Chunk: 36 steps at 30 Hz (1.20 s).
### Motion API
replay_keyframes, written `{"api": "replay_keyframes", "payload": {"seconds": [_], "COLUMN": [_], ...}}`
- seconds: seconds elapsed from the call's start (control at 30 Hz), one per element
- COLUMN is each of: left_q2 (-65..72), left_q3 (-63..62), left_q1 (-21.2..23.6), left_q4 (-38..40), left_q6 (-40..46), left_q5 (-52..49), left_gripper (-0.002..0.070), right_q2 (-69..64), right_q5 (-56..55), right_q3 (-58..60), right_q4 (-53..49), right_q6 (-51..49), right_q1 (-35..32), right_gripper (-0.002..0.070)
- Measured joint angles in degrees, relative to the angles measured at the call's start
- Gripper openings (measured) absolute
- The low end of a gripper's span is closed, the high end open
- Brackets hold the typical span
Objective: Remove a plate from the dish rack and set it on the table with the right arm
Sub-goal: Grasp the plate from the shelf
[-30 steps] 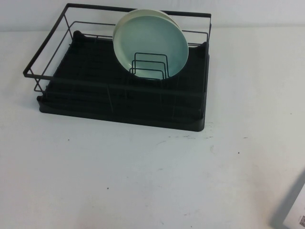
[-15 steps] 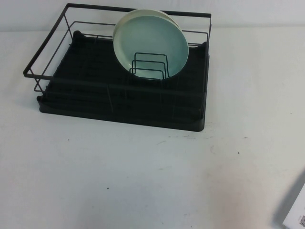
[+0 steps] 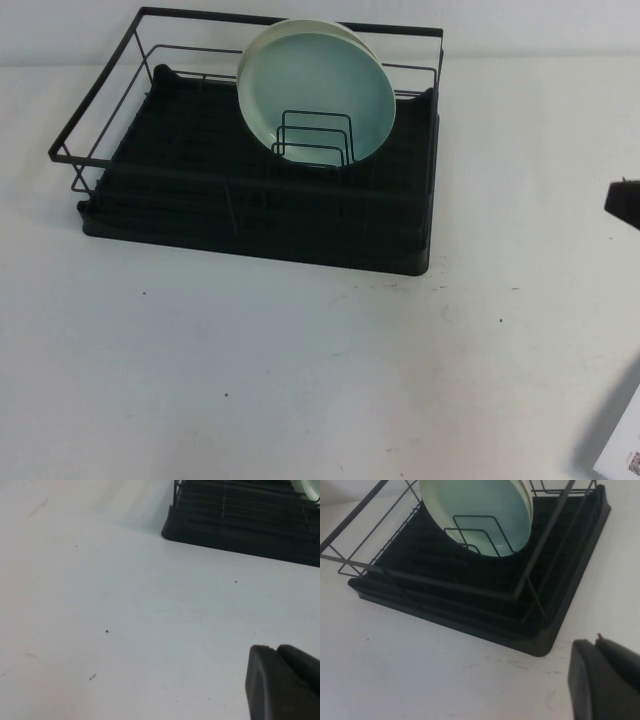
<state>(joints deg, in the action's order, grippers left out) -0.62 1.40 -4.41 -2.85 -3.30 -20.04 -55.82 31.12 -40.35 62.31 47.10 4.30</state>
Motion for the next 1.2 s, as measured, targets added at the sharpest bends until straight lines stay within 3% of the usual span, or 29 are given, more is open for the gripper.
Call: {"api": "replay_keyframes", "payload": {"seconds": [0.53,1.2], "left_q2": [0.0,0.0], "left_q3": [0.0,0.0], "left_q1": [0.0,0.0], "left_q4": [0.0,0.0], "left_q6": [0.0,0.0], "left_q5": [0.0,0.0], "left_gripper": [-0.0006,-0.0006], "right_q2": [-25.1,-32.0], "right_q5": [2.6,0.9], "right_q3": [-24.6,-33.6], "right_q4": [-3.9,-6.3], "right_q6": [4.6,9.3], "right_q1": [7.6,8.8], "right_gripper": [-0.0018,0.0000]}}
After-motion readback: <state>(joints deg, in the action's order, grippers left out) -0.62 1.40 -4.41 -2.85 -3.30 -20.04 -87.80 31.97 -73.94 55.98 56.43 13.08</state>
